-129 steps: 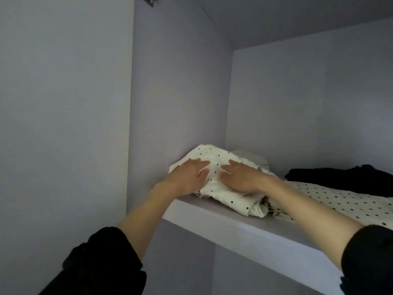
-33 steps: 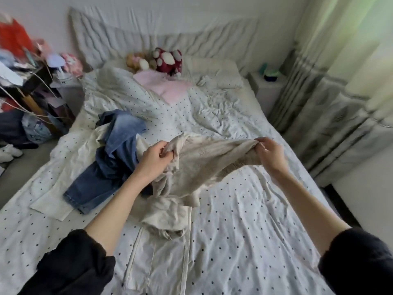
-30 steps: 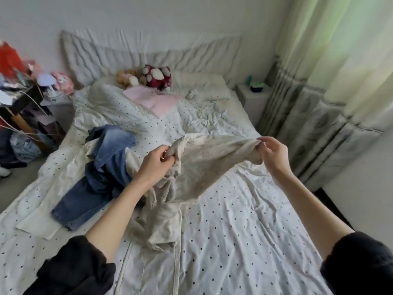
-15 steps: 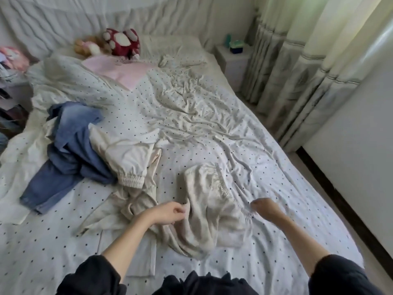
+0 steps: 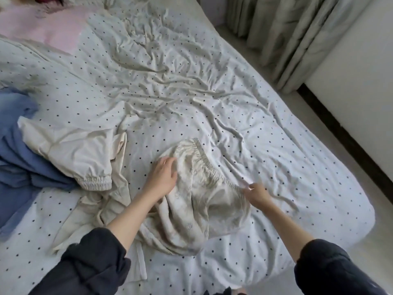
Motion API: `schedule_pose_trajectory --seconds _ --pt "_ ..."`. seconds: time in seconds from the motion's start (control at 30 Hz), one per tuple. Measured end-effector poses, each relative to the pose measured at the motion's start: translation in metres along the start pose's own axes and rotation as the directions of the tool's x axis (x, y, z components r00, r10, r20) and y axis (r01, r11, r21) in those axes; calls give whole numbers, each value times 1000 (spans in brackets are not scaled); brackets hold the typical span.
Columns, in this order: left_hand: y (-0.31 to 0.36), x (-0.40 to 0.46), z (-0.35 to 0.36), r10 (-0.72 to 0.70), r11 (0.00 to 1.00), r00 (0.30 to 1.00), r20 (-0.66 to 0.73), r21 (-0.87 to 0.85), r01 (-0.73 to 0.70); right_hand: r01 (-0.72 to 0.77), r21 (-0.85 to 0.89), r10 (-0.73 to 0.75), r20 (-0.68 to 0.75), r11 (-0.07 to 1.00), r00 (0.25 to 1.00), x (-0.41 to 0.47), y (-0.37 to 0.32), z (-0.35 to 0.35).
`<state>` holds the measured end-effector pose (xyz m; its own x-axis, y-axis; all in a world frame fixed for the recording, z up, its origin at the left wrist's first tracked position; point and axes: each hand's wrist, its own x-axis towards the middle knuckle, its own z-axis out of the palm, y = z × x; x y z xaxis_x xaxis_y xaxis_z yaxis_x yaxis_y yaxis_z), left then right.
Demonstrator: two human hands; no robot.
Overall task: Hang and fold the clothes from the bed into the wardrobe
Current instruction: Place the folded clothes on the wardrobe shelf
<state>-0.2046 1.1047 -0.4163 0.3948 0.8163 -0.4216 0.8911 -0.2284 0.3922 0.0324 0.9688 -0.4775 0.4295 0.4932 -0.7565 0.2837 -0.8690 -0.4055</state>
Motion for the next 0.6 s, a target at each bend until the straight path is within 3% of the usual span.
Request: schedule_pose_trajectory --seconds 0.13,0.2,0.3,0.43,0.6 --pt "15 48 7 49 983 999 12 174 -50 -183 136 181 27 974 983 21 21 11" --pt "21 67 13 -27 971 996 85 239 6 -283 212 266 106 935 958 31 25 14" --pt "24 85 17 -150 974 980 134 189 123 -359 325 309 197 875 930 37 31 17" --pt "27 90 7 -176 973 984 -17 150 177 -258 457 213 147 851 966 32 23 -9" --pt "42 82 -44 -76 976 980 -185 -214 36 3 594 27 -42 804 999 10 -18 -60"
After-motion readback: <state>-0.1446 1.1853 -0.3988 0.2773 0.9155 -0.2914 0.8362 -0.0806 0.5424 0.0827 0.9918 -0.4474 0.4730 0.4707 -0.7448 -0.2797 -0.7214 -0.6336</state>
